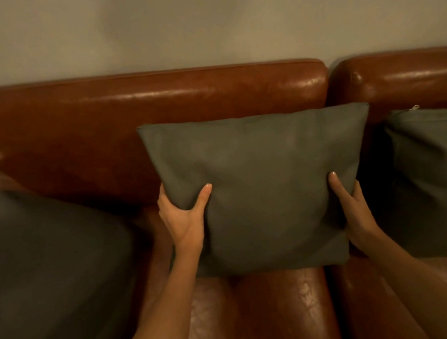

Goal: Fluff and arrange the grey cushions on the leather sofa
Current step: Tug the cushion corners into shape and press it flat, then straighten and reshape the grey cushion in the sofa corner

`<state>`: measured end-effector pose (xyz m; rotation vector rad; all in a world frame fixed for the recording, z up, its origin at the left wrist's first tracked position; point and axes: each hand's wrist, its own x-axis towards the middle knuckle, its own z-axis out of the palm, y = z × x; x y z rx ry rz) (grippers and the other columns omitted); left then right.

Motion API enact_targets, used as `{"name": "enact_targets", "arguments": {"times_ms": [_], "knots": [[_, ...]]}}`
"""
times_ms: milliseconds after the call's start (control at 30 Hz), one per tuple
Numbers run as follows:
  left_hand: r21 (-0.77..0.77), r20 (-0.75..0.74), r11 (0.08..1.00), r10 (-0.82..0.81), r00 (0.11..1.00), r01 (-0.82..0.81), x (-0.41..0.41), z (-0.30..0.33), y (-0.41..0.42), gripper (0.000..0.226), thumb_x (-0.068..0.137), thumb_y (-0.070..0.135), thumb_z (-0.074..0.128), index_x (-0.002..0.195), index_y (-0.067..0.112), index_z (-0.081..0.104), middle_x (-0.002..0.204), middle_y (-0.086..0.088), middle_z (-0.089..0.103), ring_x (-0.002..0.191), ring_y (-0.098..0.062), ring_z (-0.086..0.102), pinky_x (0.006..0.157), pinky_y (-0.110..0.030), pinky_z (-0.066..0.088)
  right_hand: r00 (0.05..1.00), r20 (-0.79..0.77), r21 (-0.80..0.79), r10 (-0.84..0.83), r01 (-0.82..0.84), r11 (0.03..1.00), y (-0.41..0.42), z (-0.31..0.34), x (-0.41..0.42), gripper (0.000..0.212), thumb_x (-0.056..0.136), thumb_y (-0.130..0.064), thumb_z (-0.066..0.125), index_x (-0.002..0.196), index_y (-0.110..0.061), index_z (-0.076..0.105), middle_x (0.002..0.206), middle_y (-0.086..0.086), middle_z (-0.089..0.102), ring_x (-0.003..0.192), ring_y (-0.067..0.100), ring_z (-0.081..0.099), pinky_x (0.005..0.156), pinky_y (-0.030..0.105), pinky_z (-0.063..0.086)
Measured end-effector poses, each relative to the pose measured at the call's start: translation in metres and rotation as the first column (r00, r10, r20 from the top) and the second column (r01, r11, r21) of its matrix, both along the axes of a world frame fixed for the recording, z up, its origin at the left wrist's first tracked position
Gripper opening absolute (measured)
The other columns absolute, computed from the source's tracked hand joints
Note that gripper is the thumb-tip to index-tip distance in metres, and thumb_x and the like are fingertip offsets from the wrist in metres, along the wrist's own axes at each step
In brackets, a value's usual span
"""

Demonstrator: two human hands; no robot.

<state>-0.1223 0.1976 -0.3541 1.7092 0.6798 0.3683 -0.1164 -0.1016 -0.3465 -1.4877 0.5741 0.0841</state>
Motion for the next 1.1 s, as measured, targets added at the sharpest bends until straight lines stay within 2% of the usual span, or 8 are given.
{"name": "enact_targets", "arguments": {"times_ms": [100,367,467,533,667,800,933,1100], "knots": [[0.003,0.002,1.000,0.001,1.000,-0.001,-0.004,-0.003,0.007,0.109,0.053,0.068,0.077,0.144,0.025,0.035,0.141,0.005,0.045,0.129,-0.013,0.044,0.111,-0.041,0.037,0.999,0.017,0.003,0.047,-0.047,0.999,0.003,0.002,0.005,0.088,0.061,-0.071,0.075,0.136,-0.038,0.042,0.131,-0.012,0.056,0.119,0.014,0.057,0.102,0.038,0.046],[0.021,-0.118,0.996,-0.088,0.989,0.091,-0.007,0.004,0.014,0.121,0.052,0.079,0.072,0.150,0.030,0.021,0.152,0.006,0.033,0.138,-0.015,0.035,0.115,-0.042,0.030,0.979,-0.123,0.018,0.161,-0.160,0.987,0.003,0.008,0.012,0.083,0.086,-0.059,0.057,0.153,-0.037,0.012,0.133,-0.009,0.041,0.115,0.015,0.044,0.094,0.036,0.039],[0.055,-0.174,0.994,-0.079,0.982,0.090,-0.018,0.013,0.011,0.125,0.054,0.085,0.065,0.153,0.030,0.013,0.158,0.005,0.023,0.144,-0.016,0.025,0.118,-0.044,0.024,0.986,-0.098,-0.024,0.132,-0.135,0.991,0.007,0.017,0.005,0.095,0.074,-0.072,0.063,0.151,-0.037,0.019,0.142,-0.008,0.041,0.125,0.018,0.046,0.103,0.041,0.040],[0.036,-0.157,0.995,-0.085,0.984,0.091,-0.028,0.022,0.007,0.114,0.065,0.074,0.067,0.154,0.026,0.015,0.159,0.003,0.020,0.145,-0.016,0.021,0.119,-0.042,0.021,1.000,-0.004,-0.128,0.026,-0.027,0.991,0.011,0.022,-0.002,0.100,0.066,-0.076,0.068,0.148,-0.034,0.028,0.148,-0.004,0.041,0.133,0.021,0.044,0.110,0.046,0.039],[0.140,-0.098,0.989,-0.025,0.995,0.039,-0.056,0.039,0.019,0.058,0.085,0.044,0.068,0.134,0.017,0.053,0.139,0.001,0.048,0.128,-0.015,0.045,0.110,-0.034,0.037,0.946,0.319,-0.360,-0.057,0.177,0.916,0.035,0.053,-0.013,0.047,0.091,-0.038,0.064,0.132,-0.019,0.048,0.134,-0.003,0.048,0.126,0.015,0.045,0.105,0.030,0.040],[0.253,-0.007,0.968,0.005,1.000,-0.003,-0.096,0.062,0.050,0.019,0.092,0.027,0.064,0.108,0.019,0.070,0.110,0.004,0.066,0.095,-0.008,0.062,0.076,-0.019,0.049,0.838,0.493,-0.554,0.233,0.096,0.827,0.086,0.086,-0.016,0.018,0.094,-0.022,0.059,0.111,-0.017,0.056,0.113,-0.006,0.048,0.112,0.011,0.041,0.099,0.035,0.038],[0.423,0.071,0.904,0.030,0.997,-0.058,-0.140,0.088,0.095,0.010,0.093,0.020,0.063,0.098,0.019,0.072,0.099,0.008,0.067,0.096,-0.010,0.060,0.078,-0.020,0.044,0.668,0.493,-0.640,0.558,-0.157,0.753,0.164,0.098,-0.025,0.009,0.093,-0.018,0.060,0.102,-0.016,0.059,0.105,-0.001,0.054,0.104,0.009,0.045,0.095,0.040,0.041],[0.675,0.030,0.724,0.160,0.987,-0.138,-0.191,0.114,0.172,0.015,0.093,0.024,0.060,0.097,0.017,0.071,0.103,0.002,0.068,0.106,-0.020,0.055,0.089,-0.032,0.040,0.431,0.407,-0.714,0.805,-0.399,0.575,0.269,0.106,-0.052,0.009,0.095,-0.019,0.060,0.104,-0.019,0.062,0.105,-0.007,0.054,0.103,0.009,0.045,0.091,0.012,0.031]]}}
